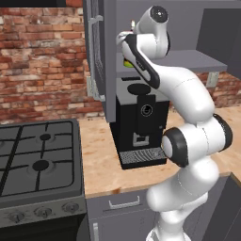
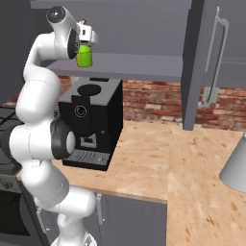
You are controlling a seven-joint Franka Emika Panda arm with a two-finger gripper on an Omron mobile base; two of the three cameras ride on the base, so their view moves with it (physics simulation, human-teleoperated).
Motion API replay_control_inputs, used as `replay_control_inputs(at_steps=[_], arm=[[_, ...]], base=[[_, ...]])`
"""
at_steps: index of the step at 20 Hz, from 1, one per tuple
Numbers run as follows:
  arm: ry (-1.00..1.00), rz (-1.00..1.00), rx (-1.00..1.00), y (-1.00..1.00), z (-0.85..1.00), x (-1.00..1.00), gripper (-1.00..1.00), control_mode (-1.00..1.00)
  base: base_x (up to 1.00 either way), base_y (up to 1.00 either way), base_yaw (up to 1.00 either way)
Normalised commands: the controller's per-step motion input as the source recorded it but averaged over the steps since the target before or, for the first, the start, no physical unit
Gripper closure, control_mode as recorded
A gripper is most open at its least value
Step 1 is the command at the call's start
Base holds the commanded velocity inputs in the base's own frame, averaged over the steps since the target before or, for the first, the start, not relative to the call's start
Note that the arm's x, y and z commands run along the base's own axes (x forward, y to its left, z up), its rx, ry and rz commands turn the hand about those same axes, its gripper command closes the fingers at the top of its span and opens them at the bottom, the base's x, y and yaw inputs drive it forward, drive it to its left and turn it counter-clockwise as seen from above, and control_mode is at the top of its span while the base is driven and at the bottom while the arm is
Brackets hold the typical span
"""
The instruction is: Open the cabinet. Pick the spray and place it next to the sink. Then close the cabinet.
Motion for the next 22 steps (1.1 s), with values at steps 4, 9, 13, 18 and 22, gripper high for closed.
replay_control_inputs(at_steps=[4, 9, 13, 18, 22], arm=[[0.00, -0.08, 0.00, 0.00, 0.00, 0.19, -1.00, -1.00], [0.00, -0.01, 0.00, 0.00, -0.01, 0.25, -1.00, -1.00], [0.00, 0.00, 0.00, 0.00, -0.05, 0.32, -1.00, -1.00], [0.00, 0.00, 0.00, 0.00, -0.02, 0.14, -1.00, -1.00], [0.00, -0.02, 0.00, -0.10, 0.00, 0.00, -1.00, -1.00]], base=[[0.00, 0.00, 0.00], [0.00, 0.00, 0.00], [0.00, 0.00, 0.00], [0.00, 0.00, 0.00], [0.00, 0.00, 0.00]])
